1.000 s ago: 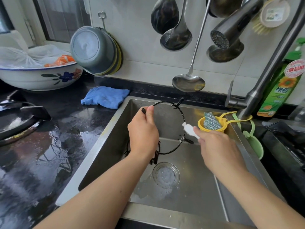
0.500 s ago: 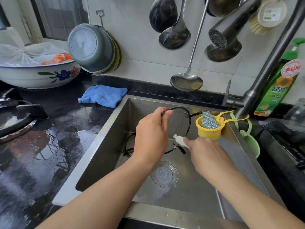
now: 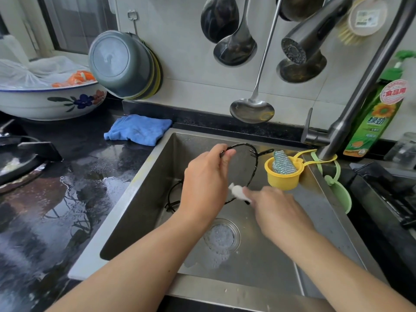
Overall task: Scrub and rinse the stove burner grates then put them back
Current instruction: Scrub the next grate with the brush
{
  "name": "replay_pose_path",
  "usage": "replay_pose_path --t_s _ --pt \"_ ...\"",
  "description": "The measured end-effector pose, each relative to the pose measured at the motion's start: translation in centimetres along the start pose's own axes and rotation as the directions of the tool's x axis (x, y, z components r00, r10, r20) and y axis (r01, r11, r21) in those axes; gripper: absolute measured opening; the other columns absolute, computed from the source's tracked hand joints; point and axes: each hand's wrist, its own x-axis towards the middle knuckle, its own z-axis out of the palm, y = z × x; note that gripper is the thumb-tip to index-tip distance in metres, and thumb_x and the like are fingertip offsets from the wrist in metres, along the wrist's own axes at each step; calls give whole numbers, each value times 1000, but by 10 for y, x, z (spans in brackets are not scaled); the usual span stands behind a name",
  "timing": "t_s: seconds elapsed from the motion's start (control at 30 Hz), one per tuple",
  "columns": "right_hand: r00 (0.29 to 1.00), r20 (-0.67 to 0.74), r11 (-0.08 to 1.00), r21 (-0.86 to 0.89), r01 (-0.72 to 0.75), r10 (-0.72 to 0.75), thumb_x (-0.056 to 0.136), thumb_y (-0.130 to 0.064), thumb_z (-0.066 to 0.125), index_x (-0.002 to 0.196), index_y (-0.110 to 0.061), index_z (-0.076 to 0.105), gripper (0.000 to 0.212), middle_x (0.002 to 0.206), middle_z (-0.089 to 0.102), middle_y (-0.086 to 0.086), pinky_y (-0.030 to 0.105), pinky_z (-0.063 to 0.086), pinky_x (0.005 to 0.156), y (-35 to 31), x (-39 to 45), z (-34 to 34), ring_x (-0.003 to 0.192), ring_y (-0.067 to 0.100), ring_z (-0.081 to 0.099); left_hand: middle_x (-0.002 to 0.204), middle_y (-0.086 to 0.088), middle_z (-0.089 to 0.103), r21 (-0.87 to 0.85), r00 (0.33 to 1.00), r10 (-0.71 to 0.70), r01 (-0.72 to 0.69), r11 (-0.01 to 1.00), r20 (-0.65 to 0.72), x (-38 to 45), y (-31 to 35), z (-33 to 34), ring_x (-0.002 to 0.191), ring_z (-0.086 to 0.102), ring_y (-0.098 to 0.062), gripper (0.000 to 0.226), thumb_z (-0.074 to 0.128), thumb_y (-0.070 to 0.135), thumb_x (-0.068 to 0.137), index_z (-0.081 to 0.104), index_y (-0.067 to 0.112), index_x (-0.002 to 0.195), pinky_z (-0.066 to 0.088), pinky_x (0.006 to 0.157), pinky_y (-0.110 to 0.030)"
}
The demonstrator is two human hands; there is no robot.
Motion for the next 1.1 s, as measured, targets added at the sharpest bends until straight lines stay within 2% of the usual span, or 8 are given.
replay_pose_path --t_s 0.2,0.47,0.6,0.7,0.8,0.93,1.0,1.1 --pt "989 -121 996 50 -80 85 105 -21 43 147 -48 42 50 95 54 -1 39 50 65 27 8 -6 79 24 52 75 9 64 -151 943 -326 313 938 -65 12 -9 -11 70 57 8 28 46 39 108 65 25 94 41 62 -9" --pt "981 -192 992 122 20 4 104 -26 47 145 -46 46 45 89 53 -3 39 48 64 20 12 -2 80 24 55 74 8 60 -240 844 -527 494 836 -101 21 -26 -12 72 56 -5 35 43 42 108 67 23 90 42 67 -19" --pt "969 -189 978 158 -132 162 100 -26 55 136 -46 57 41 112 68 3 41 56 75 53 8 -3 94 29 62 77 5 62 -333 740 -659 593 734 -135 29 -41 -18 90 68 -31 37 44 47 105 69 25 88 56 87 -51" --pt "952 -300 952 305 35 61 99 -23 59 136 -42 59 41 93 65 -3 41 53 65 41 9 -3 80 23 58 80 5 63 -295 760 -639 587 754 -121 29 -35 -16 92 67 -28 38 43 47 106 71 24 93 54 90 -46" --pt "954 -286 959 232 161 -91 101 -22 55 139 -45 54 44 78 49 -7 43 47 60 22 15 2 71 21 51 81 4 65 -330 739 -670 615 716 -76 23 -31 -10 79 63 -27 38 44 53 103 68 28 87 55 86 -55" --pt "973 -210 964 264 -34 92 100 -23 57 133 -47 59 41 93 65 -3 41 54 70 61 21 7 81 24 58 70 3 57 -329 700 -712 661 674 -53 23 -38 -12 72 57 -28 40 44 55 101 67 28 83 55 82 -57" --pt "943 -238 918 374 -132 232 99 -22 59 130 -44 62 38 91 68 -1 38 51 66 84 20 0 77 23 59 69 0 56 -327 692 -721 672 664 -42 27 -40 -16 71 59 -29 39 45 51 103 67 26 83 54 75 -49" --pt "898 -396 873 487 28 192 98 -19 61 136 -38 58 42 90 65 -5 35 47 66 76 17 -10 79 19 57 63 -2 57 -219 713 -693 697 683 105 23 -39 -11 56 54 -22 36 49 44 103 69 21 84 47 56 -34"
